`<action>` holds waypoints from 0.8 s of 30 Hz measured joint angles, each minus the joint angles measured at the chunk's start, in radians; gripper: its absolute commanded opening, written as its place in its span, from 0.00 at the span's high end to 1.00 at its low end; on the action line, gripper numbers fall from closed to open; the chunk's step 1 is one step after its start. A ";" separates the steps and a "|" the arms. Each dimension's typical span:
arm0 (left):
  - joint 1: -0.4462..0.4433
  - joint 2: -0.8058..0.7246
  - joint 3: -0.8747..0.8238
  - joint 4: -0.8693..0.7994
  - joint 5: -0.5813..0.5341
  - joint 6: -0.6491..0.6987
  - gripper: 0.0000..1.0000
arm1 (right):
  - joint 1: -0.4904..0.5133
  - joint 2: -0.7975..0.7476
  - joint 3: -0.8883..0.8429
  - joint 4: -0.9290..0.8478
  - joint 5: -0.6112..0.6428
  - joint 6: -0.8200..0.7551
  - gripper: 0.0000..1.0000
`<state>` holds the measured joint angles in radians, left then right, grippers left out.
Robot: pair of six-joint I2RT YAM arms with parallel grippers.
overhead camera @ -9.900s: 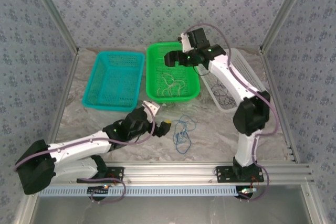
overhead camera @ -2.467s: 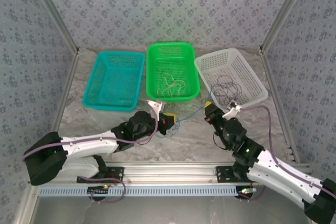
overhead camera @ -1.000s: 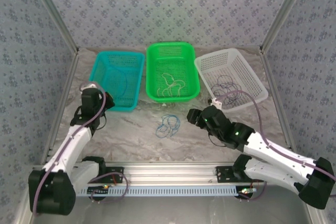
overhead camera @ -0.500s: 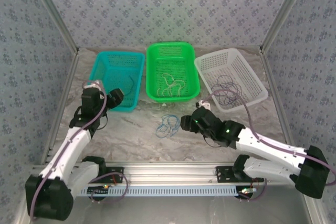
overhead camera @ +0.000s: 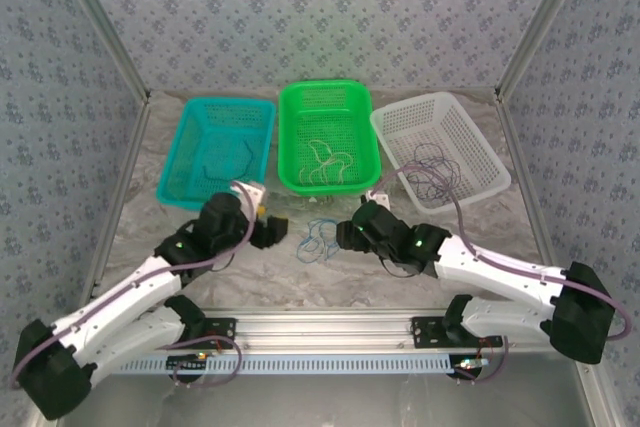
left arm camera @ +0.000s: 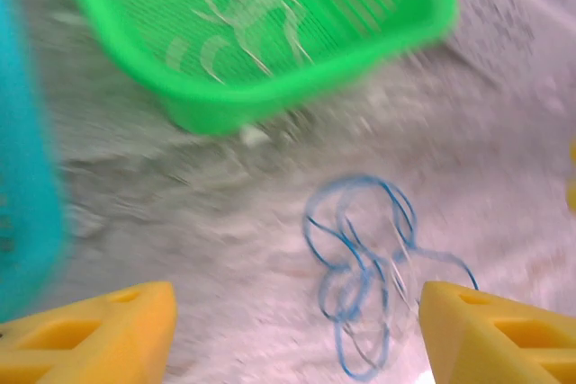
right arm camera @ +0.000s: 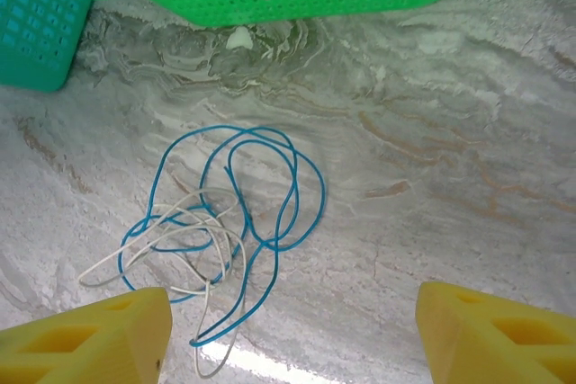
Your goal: Untangle the cables
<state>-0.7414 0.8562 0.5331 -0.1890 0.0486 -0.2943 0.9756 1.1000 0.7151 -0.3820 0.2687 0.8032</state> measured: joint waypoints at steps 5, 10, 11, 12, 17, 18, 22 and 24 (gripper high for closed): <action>-0.098 0.139 -0.006 0.020 0.047 0.031 0.36 | -0.014 -0.056 -0.005 -0.004 0.018 0.000 0.31; -0.140 0.275 -0.003 0.059 0.066 0.042 0.38 | -0.021 -0.098 -0.028 -0.011 0.032 0.000 0.34; -0.143 0.294 -0.001 0.064 0.068 0.044 0.39 | -0.021 -0.100 -0.031 -0.015 0.032 0.000 0.34; -0.145 0.309 0.003 0.068 0.069 0.044 0.40 | -0.021 -0.100 -0.032 -0.020 0.034 0.000 0.35; -0.149 0.362 0.042 0.096 0.072 0.046 0.51 | -0.021 -0.101 -0.032 -0.040 0.042 0.001 0.35; -0.149 0.371 0.049 0.106 0.071 0.048 0.57 | -0.021 -0.102 -0.032 -0.041 0.042 0.001 0.34; -0.149 0.402 0.064 0.136 0.068 0.051 0.89 | -0.021 -0.103 -0.036 -0.042 0.042 0.003 0.31; -0.150 0.407 0.064 0.138 0.057 0.043 0.95 | -0.021 -0.103 -0.038 -0.042 0.044 0.004 0.28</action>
<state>-0.8917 1.2636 0.5976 -0.0509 0.1059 -0.2512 0.9550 0.9970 0.6769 -0.4240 0.3126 0.8074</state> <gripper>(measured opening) 0.094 0.699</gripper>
